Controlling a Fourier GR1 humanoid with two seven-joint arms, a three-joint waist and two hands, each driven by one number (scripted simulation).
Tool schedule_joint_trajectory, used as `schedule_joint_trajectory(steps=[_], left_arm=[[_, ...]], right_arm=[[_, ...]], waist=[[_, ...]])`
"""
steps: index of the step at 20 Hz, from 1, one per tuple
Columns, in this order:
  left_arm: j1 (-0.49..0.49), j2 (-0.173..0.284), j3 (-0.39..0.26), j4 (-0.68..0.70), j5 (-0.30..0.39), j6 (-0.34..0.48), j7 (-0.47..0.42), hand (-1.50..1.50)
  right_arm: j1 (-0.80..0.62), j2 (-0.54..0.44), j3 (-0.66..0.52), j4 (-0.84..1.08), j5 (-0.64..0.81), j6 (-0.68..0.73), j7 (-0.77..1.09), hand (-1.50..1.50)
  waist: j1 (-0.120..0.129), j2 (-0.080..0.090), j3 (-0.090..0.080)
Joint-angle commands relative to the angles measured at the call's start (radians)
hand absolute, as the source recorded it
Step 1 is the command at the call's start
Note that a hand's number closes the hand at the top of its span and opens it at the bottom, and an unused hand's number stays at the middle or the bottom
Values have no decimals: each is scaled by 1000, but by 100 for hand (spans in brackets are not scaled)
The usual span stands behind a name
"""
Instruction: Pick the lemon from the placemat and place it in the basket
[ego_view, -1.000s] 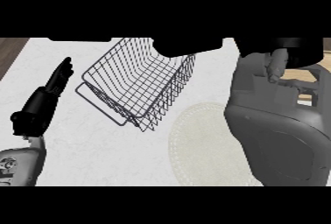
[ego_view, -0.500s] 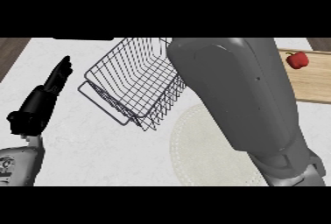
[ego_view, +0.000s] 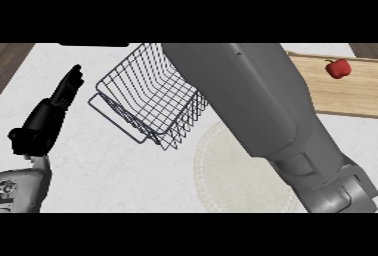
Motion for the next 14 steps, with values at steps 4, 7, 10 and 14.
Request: schedule_joint_trajectory(steps=[4,7,10,14], left_arm=[[33,-20,-11,-37,-14,18,14,0],[26,-21,2,-34,-5,16,16,0],[51,20,40,-6,18,-23,-51,0],[17,-4,7,-28,-5,-12,11,0]], right_arm=[[-52,3,75,135,27,120,109,150],[-26,3,99,157,-25,135,53,150],[-50,3,38,191,-80,112,34,-150],[-56,3,66,163,-176,84,54,-150]], waist=[[-8,-4,1],[-11,-2,1],[-6,0,0],[-9,-2,1]])
